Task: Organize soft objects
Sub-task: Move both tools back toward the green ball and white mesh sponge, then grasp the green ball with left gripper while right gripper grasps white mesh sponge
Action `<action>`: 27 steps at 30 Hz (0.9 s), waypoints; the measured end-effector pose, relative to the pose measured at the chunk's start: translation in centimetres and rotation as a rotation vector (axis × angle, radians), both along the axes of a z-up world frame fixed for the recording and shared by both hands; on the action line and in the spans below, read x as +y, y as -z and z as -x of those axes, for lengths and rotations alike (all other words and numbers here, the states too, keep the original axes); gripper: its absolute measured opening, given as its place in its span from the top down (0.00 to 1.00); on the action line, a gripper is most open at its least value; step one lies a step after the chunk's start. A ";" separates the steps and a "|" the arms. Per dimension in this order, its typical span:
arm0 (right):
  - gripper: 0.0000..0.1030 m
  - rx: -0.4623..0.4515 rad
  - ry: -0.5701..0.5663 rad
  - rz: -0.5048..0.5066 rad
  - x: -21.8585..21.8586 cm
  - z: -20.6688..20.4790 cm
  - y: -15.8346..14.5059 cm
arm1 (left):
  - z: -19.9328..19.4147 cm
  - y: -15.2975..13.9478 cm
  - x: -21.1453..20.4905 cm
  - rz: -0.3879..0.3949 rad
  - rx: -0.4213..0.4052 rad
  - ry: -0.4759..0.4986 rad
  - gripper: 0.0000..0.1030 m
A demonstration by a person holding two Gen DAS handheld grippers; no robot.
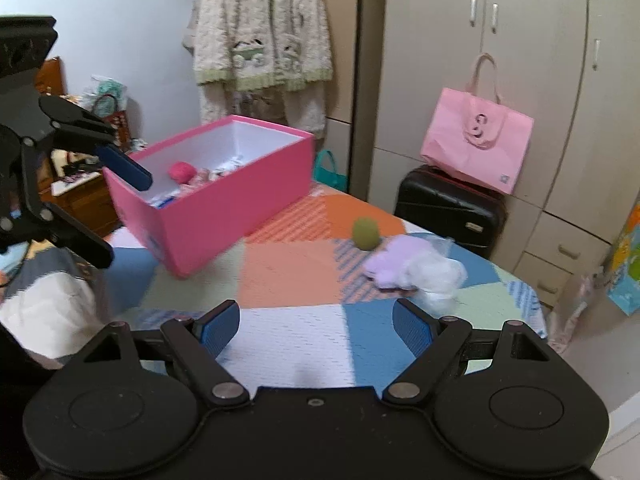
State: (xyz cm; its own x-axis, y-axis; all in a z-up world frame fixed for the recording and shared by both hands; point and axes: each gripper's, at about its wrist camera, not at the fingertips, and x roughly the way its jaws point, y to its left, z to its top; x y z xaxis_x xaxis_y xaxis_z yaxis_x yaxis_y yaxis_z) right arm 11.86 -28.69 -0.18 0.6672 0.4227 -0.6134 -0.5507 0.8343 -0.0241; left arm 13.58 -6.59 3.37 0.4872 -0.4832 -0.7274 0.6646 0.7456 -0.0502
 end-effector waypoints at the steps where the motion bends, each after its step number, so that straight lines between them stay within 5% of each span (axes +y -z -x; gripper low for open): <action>1: 0.15 -0.004 0.010 0.000 -0.3 -0.4 0.4 | -0.5 0.1 -0.2 0.011 -0.001 -0.007 0.08; 15: 0.16 -0.006 0.166 -0.187 -5.2 -8.3 4.0 | -7.8 3.6 -2.9 0.234 -0.022 -0.213 0.10; 27: 0.17 0.040 0.193 -0.222 -5.1 -14.1 8.2 | -13.5 8.1 -5.2 0.188 -0.156 -0.409 0.17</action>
